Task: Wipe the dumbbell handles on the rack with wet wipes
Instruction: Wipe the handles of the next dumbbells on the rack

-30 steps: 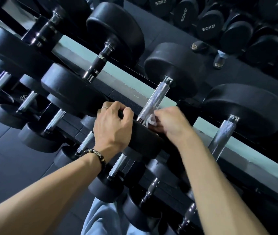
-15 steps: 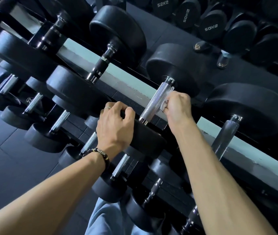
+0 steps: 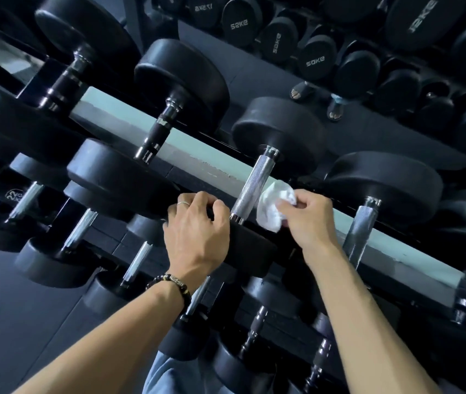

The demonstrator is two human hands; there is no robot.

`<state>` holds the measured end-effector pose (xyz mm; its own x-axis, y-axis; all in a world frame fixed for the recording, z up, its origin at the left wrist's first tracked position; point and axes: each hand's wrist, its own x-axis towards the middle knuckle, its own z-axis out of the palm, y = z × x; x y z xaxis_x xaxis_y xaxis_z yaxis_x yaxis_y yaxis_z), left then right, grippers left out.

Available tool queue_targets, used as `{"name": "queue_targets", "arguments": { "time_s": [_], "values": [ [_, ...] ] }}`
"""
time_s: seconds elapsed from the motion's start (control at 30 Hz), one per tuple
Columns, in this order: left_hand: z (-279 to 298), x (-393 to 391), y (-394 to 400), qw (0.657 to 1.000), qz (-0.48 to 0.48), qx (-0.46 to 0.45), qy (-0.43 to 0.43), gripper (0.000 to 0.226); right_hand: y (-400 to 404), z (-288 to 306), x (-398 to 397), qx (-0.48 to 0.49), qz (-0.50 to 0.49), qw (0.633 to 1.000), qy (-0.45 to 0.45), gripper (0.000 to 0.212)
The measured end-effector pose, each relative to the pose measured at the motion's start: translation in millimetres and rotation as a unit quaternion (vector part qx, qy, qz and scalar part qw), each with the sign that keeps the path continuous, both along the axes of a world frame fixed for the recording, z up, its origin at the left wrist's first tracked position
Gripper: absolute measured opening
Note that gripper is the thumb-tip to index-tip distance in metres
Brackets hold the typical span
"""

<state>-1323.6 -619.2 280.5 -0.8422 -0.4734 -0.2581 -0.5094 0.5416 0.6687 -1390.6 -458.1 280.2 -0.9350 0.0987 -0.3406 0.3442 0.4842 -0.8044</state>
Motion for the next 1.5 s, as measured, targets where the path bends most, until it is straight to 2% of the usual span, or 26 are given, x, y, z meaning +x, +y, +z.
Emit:
{"name": "queue_targets", "arguments": {
  "time_s": [0.1, 0.17, 0.23, 0.27, 0.3, 0.37, 0.4, 0.5, 0.6, 0.73, 0.8, 0.87, 0.9, 1.03, 1.17, 1.27, 1.37, 1.43, 1.5],
  "values": [
    [4, -7, -10, 0.994, -0.099, -0.037, -0.01, 0.047, 9, 28, 2, -0.057, 0.021, 0.998, -0.005, 0.014],
    [12, -18, -22, 0.984, -0.174, -0.023, 0.036, 0.056, 5, 38, 6, -0.098, 0.043, 0.994, -0.022, 0.01],
    [24, -31, -28, 0.967, -0.226, 0.097, 0.067, 0.073, -4, 44, 8, -0.128, 0.035, 0.991, -0.022, 0.008],
    [30, -38, -29, 0.956, -0.242, 0.151, 0.068, 0.071, -9, 45, 8, -0.139, 0.032, 0.989, -0.021, 0.011],
    [32, -44, -30, 0.946, -0.253, 0.19, 0.073, 0.057, -15, 45, 10, -0.149, 0.034, 0.988, -0.023, 0.014],
    [33, -52, -30, 0.945, -0.237, 0.208, 0.087, 0.013, -25, 43, 13, -0.171, 0.032, 0.984, -0.031, 0.016],
    [31, -55, -33, 0.95, -0.218, 0.204, 0.093, 0.005, -30, 42, 14, -0.179, 0.018, 0.983, -0.032, 0.016],
    [19, -63, -47, 0.973, -0.13, 0.177, 0.078, 0.007, -36, 38, 20, -0.174, -0.052, 0.983, -0.028, 0.01],
    [8, -76, -57, 0.991, -0.054, 0.116, 0.032, 0.027, -35, 29, 34, -0.072, -0.077, 0.994, -0.006, 0.01],
    [4, -99, -40, 0.994, -0.073, 0.085, 0.019, 0.014, -43, 10, 55, 0.002, -0.077, 0.997, 0.0, 0.01],
    [4, -110, -24, 0.986, -0.104, 0.13, -0.001, 0.016, -47, 3, 58, 0.023, -0.081, 0.996, 0.02, 0.014],
    [7, -114, -17, 0.965, -0.133, 0.224, -0.032, 0.022, -52, -1, 58, 0.027, -0.098, 0.995, 0.023, 0.017],
    [6, -114, -19, 0.956, -0.16, 0.241, -0.051, 0.025, -54, -4, 58, 0.027, -0.107, 0.994, 0.025, 0.019],
    [0, -99, -38, 0.935, -0.253, 0.226, -0.102, 0.036, -61, -11, 59, 0.029, -0.133, 0.989, 0.063, 0.019],
    [6, -126, -15, 0.937, -0.155, 0.306, -0.063, 0.033, -63, -11, 59, 0.02, -0.165, 0.985, 0.049, 0.021],
    [9, -133, -8, 0.949, -0.221, 0.215, -0.058, 0.024, -63, -14, 59, 0.003, -0.187, 0.981, 0.047, 0.024],
    [12, -108, -18, 0.931, -0.342, 0.11, -0.063, 0.036, -64, -14, 60, 0.009, -0.183, 0.981, 0.063, 0.024],
    [14, -106, -18, 0.929, -0.355, 0.098, -0.038, 0.039, -65, -14, 60, 0.011, -0.183, 0.981, 0.066, 0.026],
    [13, -122, -12, 0.939, -0.327, 0.11, -0.007, 0.038, -65, -14, 60, 0.01, -0.187, 0.98, 0.066, 0.027]
  ]
}}
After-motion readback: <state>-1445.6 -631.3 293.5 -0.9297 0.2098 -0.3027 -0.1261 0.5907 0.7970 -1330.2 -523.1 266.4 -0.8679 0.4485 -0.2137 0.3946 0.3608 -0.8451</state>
